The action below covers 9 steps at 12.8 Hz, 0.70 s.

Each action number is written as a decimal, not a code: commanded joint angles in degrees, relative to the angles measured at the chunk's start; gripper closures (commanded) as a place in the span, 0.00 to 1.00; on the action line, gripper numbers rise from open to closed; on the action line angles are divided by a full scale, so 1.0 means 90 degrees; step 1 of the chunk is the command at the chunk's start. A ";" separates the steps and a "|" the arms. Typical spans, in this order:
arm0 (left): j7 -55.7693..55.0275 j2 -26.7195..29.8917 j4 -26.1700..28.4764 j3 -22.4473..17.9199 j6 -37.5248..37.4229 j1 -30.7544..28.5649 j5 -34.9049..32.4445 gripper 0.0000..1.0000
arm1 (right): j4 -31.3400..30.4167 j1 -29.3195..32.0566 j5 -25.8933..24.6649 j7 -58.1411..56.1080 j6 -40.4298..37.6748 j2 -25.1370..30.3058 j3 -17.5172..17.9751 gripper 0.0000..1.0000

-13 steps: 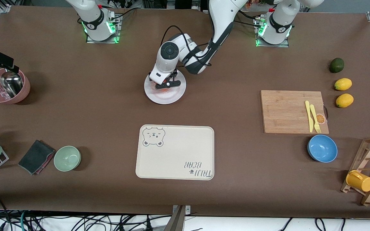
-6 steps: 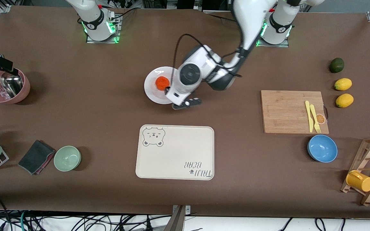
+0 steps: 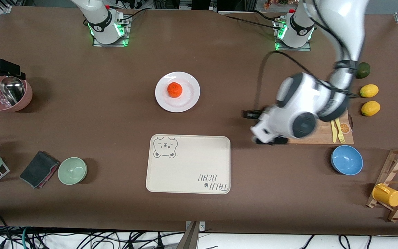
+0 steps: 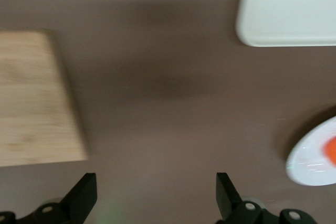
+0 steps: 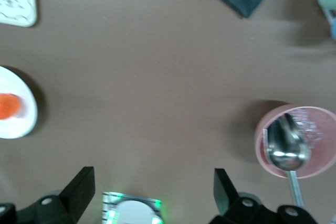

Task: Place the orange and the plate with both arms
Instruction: 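Withdraw the left gripper while the right gripper reaches toward the plate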

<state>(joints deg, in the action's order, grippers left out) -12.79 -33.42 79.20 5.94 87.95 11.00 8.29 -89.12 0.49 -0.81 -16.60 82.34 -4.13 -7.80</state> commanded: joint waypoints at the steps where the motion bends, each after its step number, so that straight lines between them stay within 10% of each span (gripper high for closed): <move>1: 0.0600 0.0236 0.0126 0.0092 -0.0173 -0.0518 -0.0549 0.00 | 0.0243 -0.0026 -0.0213 -0.0235 -0.0144 -0.0068 0.0007 0.01; 9: 0.0949 0.0334 -0.0352 0.0141 -0.0075 -0.1689 -0.1058 0.00 | 0.0058 -0.0542 0.0754 0.0574 -0.0105 -0.0186 0.0183 0.00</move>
<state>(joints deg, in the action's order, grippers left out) -7.35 -31.22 76.92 6.08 87.18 -0.84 0.02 -88.88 -3.03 4.86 -13.74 81.63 -5.91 -6.16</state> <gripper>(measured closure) 0.000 0.000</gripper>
